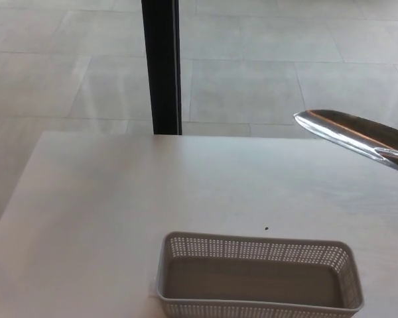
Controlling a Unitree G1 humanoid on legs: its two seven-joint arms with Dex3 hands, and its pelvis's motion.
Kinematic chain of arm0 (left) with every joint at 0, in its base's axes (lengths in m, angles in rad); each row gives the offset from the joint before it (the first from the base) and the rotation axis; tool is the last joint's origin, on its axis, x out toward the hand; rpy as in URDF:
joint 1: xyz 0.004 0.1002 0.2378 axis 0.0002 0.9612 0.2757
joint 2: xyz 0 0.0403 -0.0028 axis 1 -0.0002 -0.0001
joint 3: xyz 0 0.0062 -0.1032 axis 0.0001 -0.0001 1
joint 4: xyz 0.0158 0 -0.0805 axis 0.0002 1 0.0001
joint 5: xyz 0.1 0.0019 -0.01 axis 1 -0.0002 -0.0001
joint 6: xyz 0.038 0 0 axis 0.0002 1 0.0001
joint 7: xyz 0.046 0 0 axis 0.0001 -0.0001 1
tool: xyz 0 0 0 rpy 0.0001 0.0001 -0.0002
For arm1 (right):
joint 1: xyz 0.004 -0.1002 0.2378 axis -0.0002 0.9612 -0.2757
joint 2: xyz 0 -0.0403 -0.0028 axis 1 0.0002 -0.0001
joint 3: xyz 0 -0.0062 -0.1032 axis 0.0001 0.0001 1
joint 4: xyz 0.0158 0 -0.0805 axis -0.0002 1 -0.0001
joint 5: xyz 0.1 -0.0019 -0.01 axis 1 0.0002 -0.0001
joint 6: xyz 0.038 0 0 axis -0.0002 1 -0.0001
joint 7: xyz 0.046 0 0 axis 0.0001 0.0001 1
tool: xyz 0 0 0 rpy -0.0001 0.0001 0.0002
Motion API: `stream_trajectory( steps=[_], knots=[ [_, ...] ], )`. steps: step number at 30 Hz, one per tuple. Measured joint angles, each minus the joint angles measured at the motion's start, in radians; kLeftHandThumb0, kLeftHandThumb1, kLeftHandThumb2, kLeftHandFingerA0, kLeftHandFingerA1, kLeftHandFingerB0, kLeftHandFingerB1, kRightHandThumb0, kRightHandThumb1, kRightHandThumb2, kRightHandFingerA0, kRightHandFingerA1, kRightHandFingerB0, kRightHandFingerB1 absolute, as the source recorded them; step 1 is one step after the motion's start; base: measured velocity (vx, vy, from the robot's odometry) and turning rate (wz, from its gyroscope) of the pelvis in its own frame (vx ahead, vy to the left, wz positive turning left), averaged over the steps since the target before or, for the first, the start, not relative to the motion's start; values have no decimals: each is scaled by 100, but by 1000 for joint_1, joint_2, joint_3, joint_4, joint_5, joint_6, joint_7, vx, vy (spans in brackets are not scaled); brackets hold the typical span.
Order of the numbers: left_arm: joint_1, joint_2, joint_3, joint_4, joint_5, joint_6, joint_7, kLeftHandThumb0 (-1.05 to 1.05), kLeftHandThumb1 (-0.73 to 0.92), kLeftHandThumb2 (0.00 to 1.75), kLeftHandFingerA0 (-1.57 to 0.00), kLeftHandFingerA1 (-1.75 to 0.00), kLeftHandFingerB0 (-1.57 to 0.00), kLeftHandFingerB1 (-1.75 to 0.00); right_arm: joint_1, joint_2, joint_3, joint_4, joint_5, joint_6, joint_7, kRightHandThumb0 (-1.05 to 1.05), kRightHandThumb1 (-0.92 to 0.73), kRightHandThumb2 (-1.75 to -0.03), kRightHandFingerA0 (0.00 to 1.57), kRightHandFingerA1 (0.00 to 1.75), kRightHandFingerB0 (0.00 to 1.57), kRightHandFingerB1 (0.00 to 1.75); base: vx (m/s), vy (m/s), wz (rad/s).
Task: A garden tool is kept on the righthand side and a container is kept on the lefthand side on a desk infront of the robot. the robot uses its right hand to pick up the garden tool and makes a scooping motion inside the container
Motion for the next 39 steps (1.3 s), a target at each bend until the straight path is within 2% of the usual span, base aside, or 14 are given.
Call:
stream_trajectory(
  steps=[2,3,4,8,10,11,12,13,22,29,31,32,38,39],
  knots=[
    [-2,0,1,0,0,0,0,-77,-1,111,-84,-109,-72,-99,20,-27,0,-4,-3,-31,0,-15,-47,-101,91,175,75,153,0,0,0],
    [-2,0,1,0,0,0,1,-74,1,109,-96,-113,-73,-98,25,-36,0,-4,-5,-40,0,-15,-47,-97,90,175,75,153,0,0,0],
    [-4,0,-1,0,1,0,1,-74,-4,112,-84,-112,-72,-101,37,-54,0,-5,-9,-61,-1,-18,-49,-93,90,171,79,144,0,0,0],
    [-6,0,3,0,-1,0,1,-82,6,111,-83,-108,-73,-97,72,-114,1,-4,-27,-116,-2,-20,-52,-93,90,171,77,146,0,0,0],
    [-6,0,1,-1,0,0,1,-78,3,110,-98,-115,-78,-99,98,-153,1,-1,-37,-148,-1,-21,-57,-94,97,169,76,140,0,0,0],
    [-5,0,1,-1,0,0,1,-80,3,111,-82,-109,-72,-98,104,-164,1,1,-40,-158,0,-27,-59,-94,90,172,74,145,0,0,0],
    [-5,0,1,-2,0,0,1,-77,0,112,-82,-113,-72,-101,116,-187,1,3,-45,-178,0,-34,-52,-107,117,133,89,116,0,0,0],
    [-4,0,0,-4,0,0,1,-79,4,112,-83,-108,-73,-97,122,-202,3,9,-51,-194,0,-29,-60,-95,89,172,72,145,0,0,0],
    [-5,1,2,1,0,0,2,-73,1,109,-99,-115,-74,-99,129,-242,53,66,-139,-285,-41,-38,-76,-70,88,175,68,150,0,0,0],
    [-6,1,17,-2,-9,0,-1,-77,-1,109,-106,-117,-82,-101,81,-278,71,83,-224,-299,-104,-30,-65,-89,80,175,62,166,0,0,0],
    [-6,1,17,-2,-9,0,-1,-82,-3,112,-102,-121,-80,-104,63,-282,74,88,-244,-301,-123,-31,-62,-90,83,175,67,155,0,0,0],
    [-6,1,16,-3,-9,0,-1,-82,-3,112,-83,-113,-74,-101,52,-284,75,88,-254,-302,-131,-31,-58,-84,82,175,68,152,0,0,0],
    [-17,1,10,-6,-9,3,2,-73,1,114,-103,-116,-81,-102,35,-308,71,5,-288,-288,-124,-30,-58,-81,89,175,72,146,0,0,0],
    [-17,1,9,-6,-9,3,2,-72,-1,113,-100,-116,-81,-101,34,-309,70,-10,-289,-283,-116,-28,-56,-82,116,172,69,140,0,0,0]
  ],
)
